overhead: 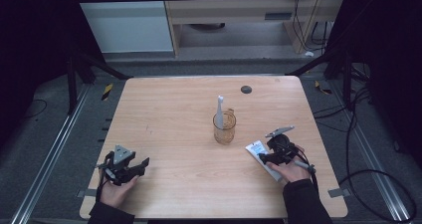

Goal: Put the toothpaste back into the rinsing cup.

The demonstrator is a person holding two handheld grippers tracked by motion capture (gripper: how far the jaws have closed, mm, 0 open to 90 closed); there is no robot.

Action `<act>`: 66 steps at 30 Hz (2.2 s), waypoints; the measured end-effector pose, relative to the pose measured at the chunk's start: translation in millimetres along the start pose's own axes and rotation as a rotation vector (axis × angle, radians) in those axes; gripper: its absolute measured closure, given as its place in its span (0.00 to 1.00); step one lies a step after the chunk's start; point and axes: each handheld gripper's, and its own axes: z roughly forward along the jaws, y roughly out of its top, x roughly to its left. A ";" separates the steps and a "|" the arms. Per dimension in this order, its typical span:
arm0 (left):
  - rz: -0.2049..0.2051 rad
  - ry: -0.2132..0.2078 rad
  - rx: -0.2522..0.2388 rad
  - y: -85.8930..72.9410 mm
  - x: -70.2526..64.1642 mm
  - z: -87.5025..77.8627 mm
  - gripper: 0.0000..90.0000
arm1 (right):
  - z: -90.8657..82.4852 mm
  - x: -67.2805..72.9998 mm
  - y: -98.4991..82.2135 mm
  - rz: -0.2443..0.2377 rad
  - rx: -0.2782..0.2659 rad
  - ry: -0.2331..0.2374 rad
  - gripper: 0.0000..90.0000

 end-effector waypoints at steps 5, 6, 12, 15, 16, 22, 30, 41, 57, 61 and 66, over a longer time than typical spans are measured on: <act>0.003 0.000 0.001 0.2 -0.4 0.1 0.44 | 0.6 2.0 -2.1 -0.017 0.008 0.012 0.43; 0.003 0.000 0.000 0.3 -0.5 0.1 0.44 | 0.7 3.7 -1.2 -0.026 0.012 0.015 0.43; 0.005 -0.001 0.003 0.3 -0.8 0.8 0.44 | 3.1 5.1 4.9 -0.027 0.022 0.028 0.42; 0.006 -0.001 0.005 0.2 -0.9 1.0 0.44 | 9.9 6.9 8.8 -0.032 0.043 0.029 0.41; 0.006 -0.001 0.005 0.2 -0.9 1.0 0.44 | 11.9 7.2 9.2 -0.036 0.047 0.027 0.40; 0.006 -0.003 0.006 0.2 -1.0 1.2 0.44 | 20.4 7.2 9.6 -0.038 0.075 0.019 0.40; 0.008 -0.002 0.008 0.4 -1.1 1.6 0.44 | 31.9 5.7 11.5 -0.036 0.102 0.026 0.42; 0.009 -0.001 0.010 0.5 -1.4 2.2 0.44 | 33.0 3.9 14.3 -0.032 0.120 0.046 0.44; 0.009 -0.002 0.012 0.6 -1.5 2.9 0.44 | 20.2 5.8 20.0 -0.017 0.144 0.039 0.76; 0.007 -0.002 0.013 0.6 -0.9 3.0 0.44 | 17.9 5.5 20.3 -0.007 0.146 0.076 0.77; 0.007 -0.003 0.012 0.6 -0.7 2.5 0.44 | 4.0 8.8 24.2 -0.013 0.081 0.093 0.77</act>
